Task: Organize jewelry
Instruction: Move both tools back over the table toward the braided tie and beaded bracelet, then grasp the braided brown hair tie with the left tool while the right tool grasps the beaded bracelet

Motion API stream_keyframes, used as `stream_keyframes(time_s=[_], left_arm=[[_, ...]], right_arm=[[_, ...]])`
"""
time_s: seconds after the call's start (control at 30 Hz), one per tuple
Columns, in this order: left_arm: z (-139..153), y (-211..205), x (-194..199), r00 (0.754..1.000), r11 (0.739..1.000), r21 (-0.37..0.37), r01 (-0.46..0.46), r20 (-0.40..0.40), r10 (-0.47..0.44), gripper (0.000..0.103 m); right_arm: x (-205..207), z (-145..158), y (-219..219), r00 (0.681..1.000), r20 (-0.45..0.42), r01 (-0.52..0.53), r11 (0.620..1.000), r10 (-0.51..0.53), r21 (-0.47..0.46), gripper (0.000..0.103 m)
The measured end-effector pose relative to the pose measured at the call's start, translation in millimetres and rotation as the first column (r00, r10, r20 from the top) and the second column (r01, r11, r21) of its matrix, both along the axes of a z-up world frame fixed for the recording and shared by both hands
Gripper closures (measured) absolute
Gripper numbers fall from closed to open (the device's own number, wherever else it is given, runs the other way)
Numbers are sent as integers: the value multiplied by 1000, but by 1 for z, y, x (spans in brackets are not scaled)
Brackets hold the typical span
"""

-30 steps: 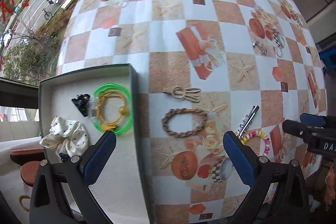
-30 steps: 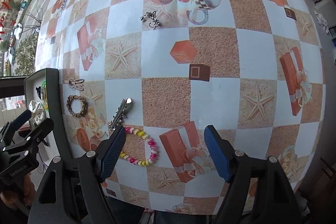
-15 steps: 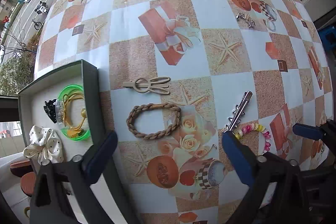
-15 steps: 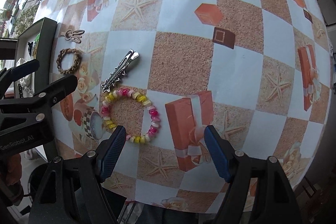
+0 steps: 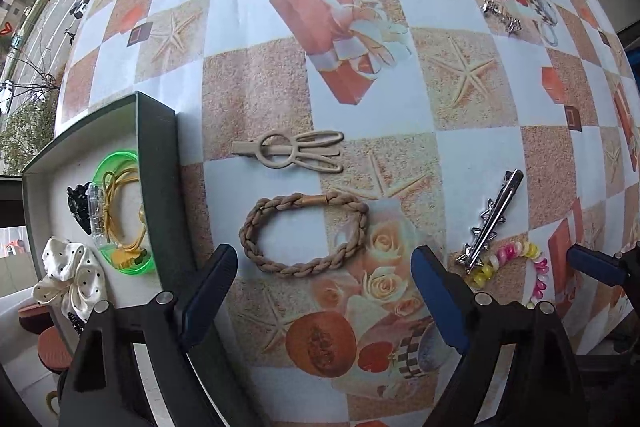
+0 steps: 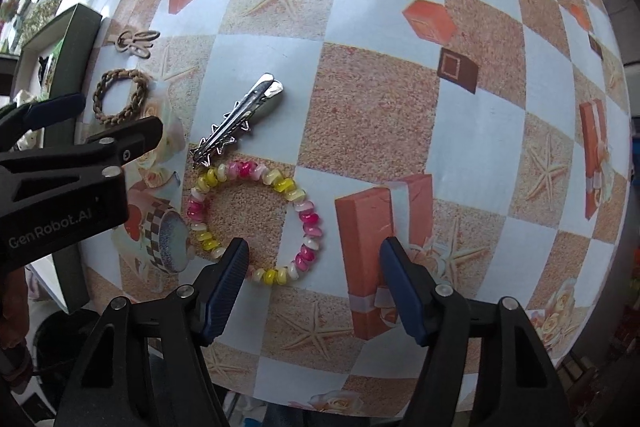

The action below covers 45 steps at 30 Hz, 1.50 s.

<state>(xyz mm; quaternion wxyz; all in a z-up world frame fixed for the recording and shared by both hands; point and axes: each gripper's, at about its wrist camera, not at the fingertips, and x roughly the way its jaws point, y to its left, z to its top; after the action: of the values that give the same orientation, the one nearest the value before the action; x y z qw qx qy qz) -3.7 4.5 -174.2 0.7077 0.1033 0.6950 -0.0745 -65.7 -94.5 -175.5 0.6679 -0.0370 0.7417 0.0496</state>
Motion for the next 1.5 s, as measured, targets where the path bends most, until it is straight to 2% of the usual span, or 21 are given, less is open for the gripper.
stream_keyframes(time_s=[0.13, 0.2, 0.27, 0.37, 0.47, 0.57, 0.7, 0.77, 0.83, 0.87, 0.93, 0.97, 1.0, 1.1, 1.37, 1.5], left_arm=[[-9, 5, 3, 1000, 999, -28, -19, -10, 19, 11], [-12, 5, 4, 999, 999, -37, -29, -15, 28, 11], [-15, 8, 5, 999, 998, -46, -37, -18, 36, 11], [-21, 19, 2, 1000, 998, -56, -23, -19, 22, 15], [-23, 22, -2, 1000, 998, -60, -17, -19, 16, 16], [-18, 26, -5, 1000, 998, -64, -13, -19, 12, 18], [-8, 18, -8, 1000, 998, -66, 17, -13, -18, 31], [-7, 16, -8, 999, 997, -67, 36, -11, -37, 37], [-4, 13, -7, 998, 996, -69, 54, -8, -55, 52], [-2, 12, -7, 998, 996, -71, 61, -6, -61, 58], [1, 12, -5, 998, 995, -81, 65, -11, -66, 80], [1, 14, -4, 998, 994, -96, 59, -18, -61, 85], [2, 14, -2, 998, 993, -105, 53, -24, -56, 94], [3, 23, 1, 999, 991, -133, 24, -36, -29, 95], [24, 50, -2, 1000, 982, -191, -7, -8, 5, 95], [37, 54, -5, 1000, 984, -177, 9, 30, -4, 95]], right_arm=[[0, -6, 23, 998, 24, -52, 997, 53, -54, 35], [-2, -6, 31, 997, 33, -68, 996, 70, -54, 40], [-3, -6, 41, 995, 38, -87, 995, 89, -53, 49], [-3, -7, 50, 995, 39, -93, 995, 95, -48, 58], [-2, -7, 50, 998, 32, -61, 998, 62, -34, 61], [-2, -9, 56, 997, 31, -72, 996, 73, -43, 61], [-3, -10, 68, 995, 35, -95, 994, 96, -47, 69], [-2, -11, 76, 994, 36, -104, 994, 105, -44, 83], [1, -11, 83, 994, 33, -100, 994, 102, -36, 93], [1, -11, 85, 995, 30, -94, 995, 95, -30, 93], [4, -10, 84, 996, 25, -80, 997, 81, -15, 93], [4, -10, 85, 997, 22, -73, 997, 74, -7, 94], [6, -9, 83, 997, 20, -68, 998, 68, -1, 94], [10, -7, 79, 999, 7, -38, 999, 38, 26, 94], [20, 9, 43, 999, 17, 44, 995, -46, 89, 94], [30, 18, 26, 997, 33, 68, 993, -71, 93, 94]])
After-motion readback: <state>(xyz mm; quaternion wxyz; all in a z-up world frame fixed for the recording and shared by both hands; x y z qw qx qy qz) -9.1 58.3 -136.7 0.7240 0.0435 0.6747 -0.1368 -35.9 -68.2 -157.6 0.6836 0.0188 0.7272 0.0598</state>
